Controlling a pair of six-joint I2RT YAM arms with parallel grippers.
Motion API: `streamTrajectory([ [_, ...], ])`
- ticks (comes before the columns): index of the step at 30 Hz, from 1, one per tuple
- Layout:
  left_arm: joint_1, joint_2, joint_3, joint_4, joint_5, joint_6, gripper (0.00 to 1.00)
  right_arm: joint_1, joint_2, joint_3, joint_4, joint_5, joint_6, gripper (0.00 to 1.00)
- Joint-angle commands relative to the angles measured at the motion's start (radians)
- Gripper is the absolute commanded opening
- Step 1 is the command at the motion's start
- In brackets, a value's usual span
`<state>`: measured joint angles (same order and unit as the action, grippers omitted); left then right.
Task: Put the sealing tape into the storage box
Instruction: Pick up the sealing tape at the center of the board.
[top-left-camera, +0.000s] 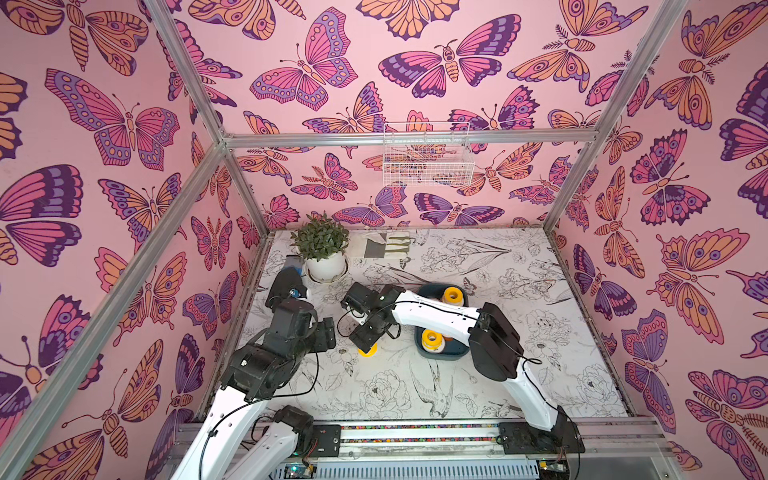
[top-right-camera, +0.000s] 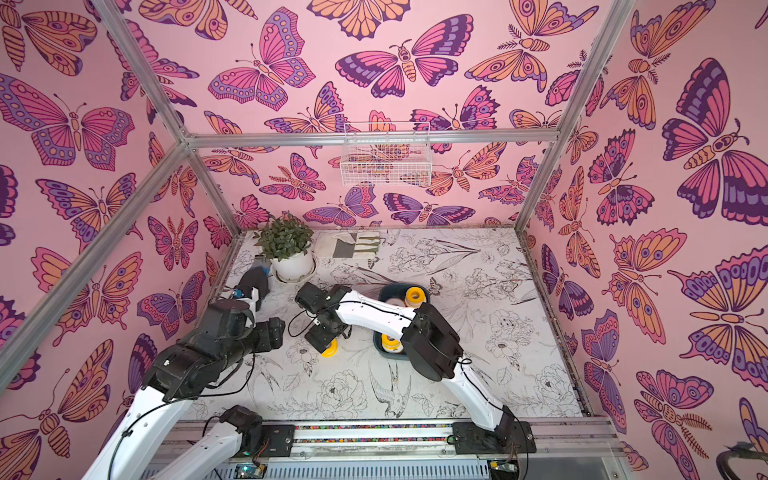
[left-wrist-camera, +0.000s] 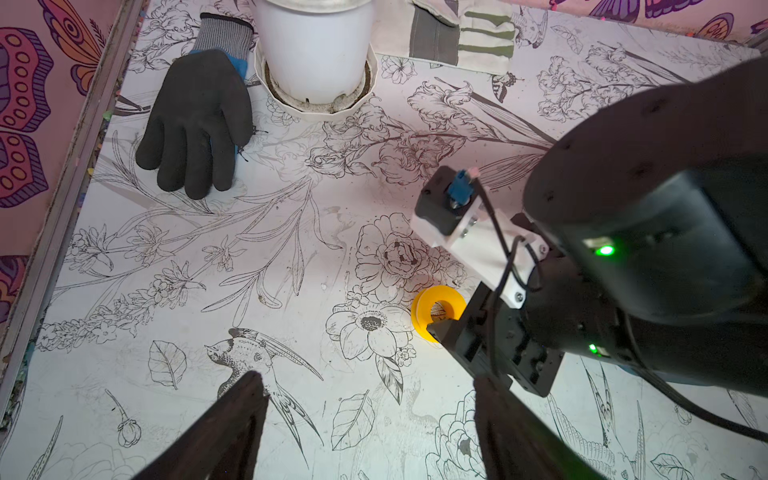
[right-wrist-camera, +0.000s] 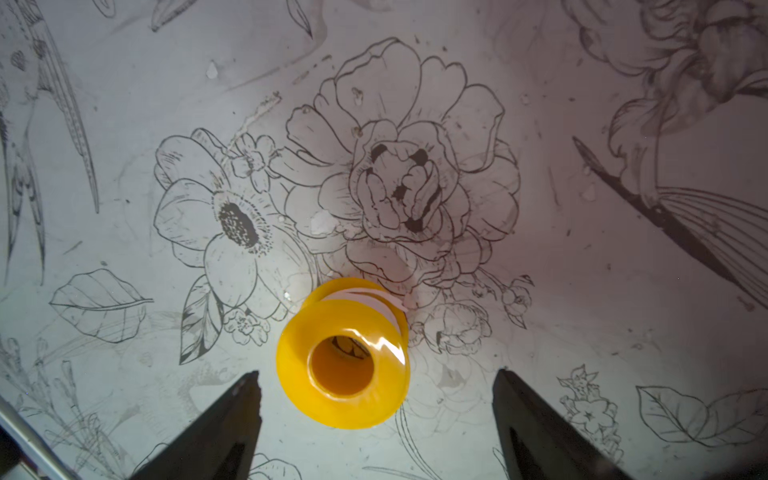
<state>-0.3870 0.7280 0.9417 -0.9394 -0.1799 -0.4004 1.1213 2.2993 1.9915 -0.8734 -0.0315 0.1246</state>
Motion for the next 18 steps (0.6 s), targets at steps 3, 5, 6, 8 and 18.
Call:
streamTrajectory([
  [3,0.007,-0.003,-0.015,0.007,0.005,0.012,0.83,0.015,0.042,0.055,-0.070,0.016,-0.020,0.91],
  [5,0.007,0.000,-0.014,0.007,0.003,0.015,0.83,0.015,0.054,0.064,-0.071,0.018,-0.021,0.90],
  [6,0.008,-0.001,-0.014,0.006,-0.001,0.015,0.83,0.017,0.063,0.073,-0.075,0.017,-0.025,0.90],
  [8,0.013,-0.004,-0.014,0.007,-0.001,0.016,0.83,0.018,0.081,0.092,-0.090,0.020,-0.030,0.88],
  [18,0.015,0.008,-0.015,0.007,0.006,0.015,0.83,0.026,0.127,0.116,-0.098,0.042,-0.040,0.83],
])
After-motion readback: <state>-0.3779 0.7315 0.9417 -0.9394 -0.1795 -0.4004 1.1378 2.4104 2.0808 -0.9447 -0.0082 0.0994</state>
